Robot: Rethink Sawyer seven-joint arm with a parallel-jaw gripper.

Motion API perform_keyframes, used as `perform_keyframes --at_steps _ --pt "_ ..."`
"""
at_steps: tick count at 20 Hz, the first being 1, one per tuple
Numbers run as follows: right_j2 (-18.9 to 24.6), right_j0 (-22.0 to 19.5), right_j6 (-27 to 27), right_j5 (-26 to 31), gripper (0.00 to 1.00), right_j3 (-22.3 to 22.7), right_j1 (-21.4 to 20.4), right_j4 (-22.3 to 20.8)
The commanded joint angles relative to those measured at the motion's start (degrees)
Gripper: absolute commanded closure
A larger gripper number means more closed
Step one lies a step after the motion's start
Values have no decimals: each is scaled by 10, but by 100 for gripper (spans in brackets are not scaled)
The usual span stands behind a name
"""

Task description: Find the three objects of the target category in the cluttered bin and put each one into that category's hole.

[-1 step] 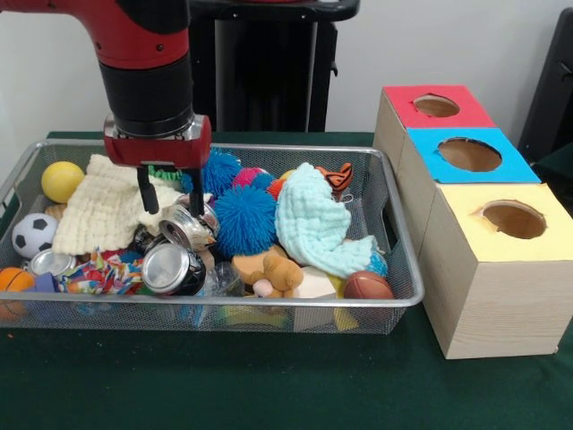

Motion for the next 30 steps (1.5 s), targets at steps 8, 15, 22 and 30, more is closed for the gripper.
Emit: perform_keyframes --at_steps 8,15,22,30 --pt "-10 2 -13 19 0 16 9 -25" --pt "-5 -9 -15 -22 0 11 43 -36" --pt "-10 -4 4 -71 0 -4 68 -54" --pt "-19 -6 1 -102 0 -35 102 -77"
